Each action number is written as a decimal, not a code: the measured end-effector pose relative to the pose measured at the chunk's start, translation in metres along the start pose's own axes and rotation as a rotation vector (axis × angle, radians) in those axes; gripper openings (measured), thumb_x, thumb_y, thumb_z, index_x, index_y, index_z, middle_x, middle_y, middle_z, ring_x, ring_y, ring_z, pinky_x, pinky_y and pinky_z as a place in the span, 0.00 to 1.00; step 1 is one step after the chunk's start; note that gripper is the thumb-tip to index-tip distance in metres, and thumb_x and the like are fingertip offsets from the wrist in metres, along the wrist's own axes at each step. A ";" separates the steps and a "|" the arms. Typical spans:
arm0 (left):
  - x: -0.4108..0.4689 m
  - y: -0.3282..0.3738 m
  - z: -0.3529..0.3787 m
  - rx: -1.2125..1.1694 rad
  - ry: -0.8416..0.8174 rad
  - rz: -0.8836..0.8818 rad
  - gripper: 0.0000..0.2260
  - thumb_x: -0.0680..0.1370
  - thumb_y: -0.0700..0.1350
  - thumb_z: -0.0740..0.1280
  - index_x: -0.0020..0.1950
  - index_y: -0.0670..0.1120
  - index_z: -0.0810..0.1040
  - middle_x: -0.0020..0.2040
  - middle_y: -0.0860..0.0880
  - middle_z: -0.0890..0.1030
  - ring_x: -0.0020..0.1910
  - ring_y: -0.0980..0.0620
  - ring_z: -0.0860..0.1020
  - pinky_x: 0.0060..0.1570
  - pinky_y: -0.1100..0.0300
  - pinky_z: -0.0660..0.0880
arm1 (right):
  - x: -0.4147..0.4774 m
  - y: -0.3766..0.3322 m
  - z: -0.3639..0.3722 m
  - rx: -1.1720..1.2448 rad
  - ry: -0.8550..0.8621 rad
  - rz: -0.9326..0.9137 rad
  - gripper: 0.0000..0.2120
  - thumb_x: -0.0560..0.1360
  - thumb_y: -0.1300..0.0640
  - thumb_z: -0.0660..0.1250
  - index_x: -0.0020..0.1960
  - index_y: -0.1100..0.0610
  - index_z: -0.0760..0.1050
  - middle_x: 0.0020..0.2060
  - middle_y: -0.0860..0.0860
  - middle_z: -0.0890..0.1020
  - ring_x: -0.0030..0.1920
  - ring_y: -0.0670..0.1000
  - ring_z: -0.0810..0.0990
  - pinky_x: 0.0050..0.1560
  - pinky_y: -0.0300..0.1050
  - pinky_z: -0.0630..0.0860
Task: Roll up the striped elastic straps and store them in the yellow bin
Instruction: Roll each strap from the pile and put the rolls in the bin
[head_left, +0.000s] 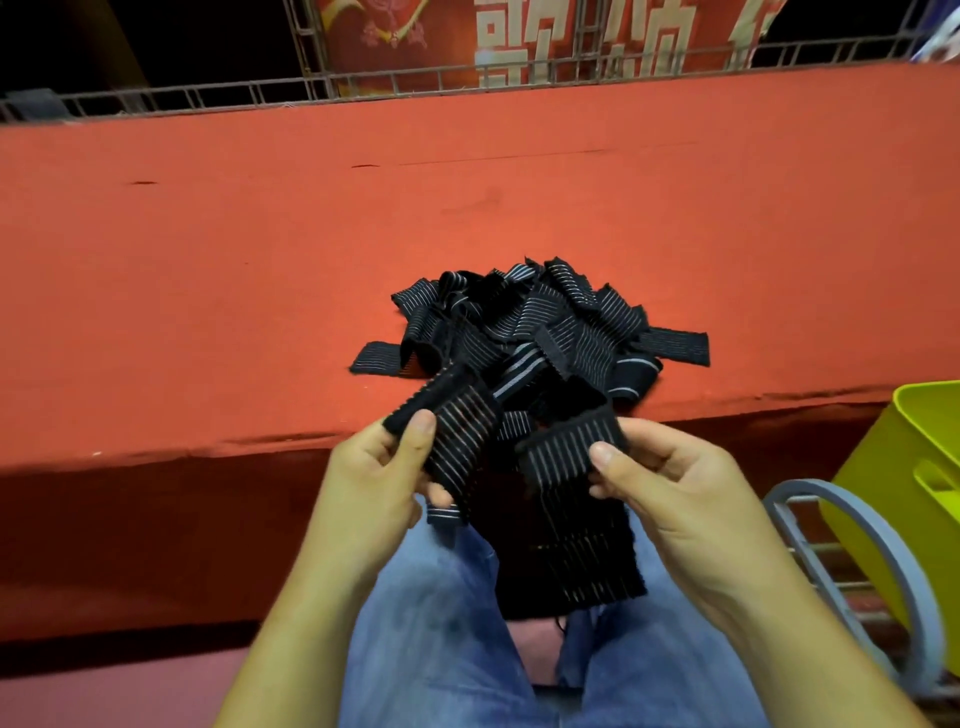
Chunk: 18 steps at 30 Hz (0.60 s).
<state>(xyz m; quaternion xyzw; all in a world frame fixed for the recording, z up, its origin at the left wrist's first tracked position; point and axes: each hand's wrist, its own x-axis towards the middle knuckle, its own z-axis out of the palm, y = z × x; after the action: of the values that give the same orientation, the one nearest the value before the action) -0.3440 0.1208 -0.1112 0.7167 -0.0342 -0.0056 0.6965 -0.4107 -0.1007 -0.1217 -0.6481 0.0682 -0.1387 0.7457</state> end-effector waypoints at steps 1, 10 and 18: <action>-0.003 0.002 0.003 0.021 -0.032 -0.002 0.11 0.84 0.50 0.63 0.50 0.47 0.83 0.29 0.48 0.80 0.25 0.57 0.75 0.25 0.68 0.67 | -0.003 -0.003 0.003 -0.021 -0.018 -0.017 0.08 0.77 0.64 0.72 0.54 0.58 0.87 0.46 0.56 0.89 0.43 0.51 0.84 0.45 0.40 0.83; -0.022 0.013 0.020 0.042 -0.201 0.126 0.10 0.84 0.41 0.63 0.53 0.46 0.85 0.28 0.64 0.77 0.27 0.69 0.74 0.32 0.77 0.67 | -0.008 -0.015 0.027 -0.189 -0.041 -0.148 0.02 0.76 0.53 0.77 0.45 0.50 0.88 0.41 0.50 0.88 0.42 0.48 0.84 0.47 0.45 0.80; -0.024 0.015 0.022 -0.084 -0.296 0.077 0.13 0.78 0.53 0.66 0.56 0.50 0.87 0.40 0.51 0.82 0.37 0.53 0.74 0.37 0.62 0.74 | -0.006 -0.010 0.034 -0.086 0.064 -0.144 0.02 0.78 0.56 0.77 0.49 0.55 0.88 0.52 0.50 0.89 0.53 0.48 0.87 0.54 0.46 0.81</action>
<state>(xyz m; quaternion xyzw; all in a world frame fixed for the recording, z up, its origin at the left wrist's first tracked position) -0.3693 0.0995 -0.0980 0.6765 -0.1639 -0.0860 0.7128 -0.4084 -0.0677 -0.1077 -0.6779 0.0512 -0.2097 0.7028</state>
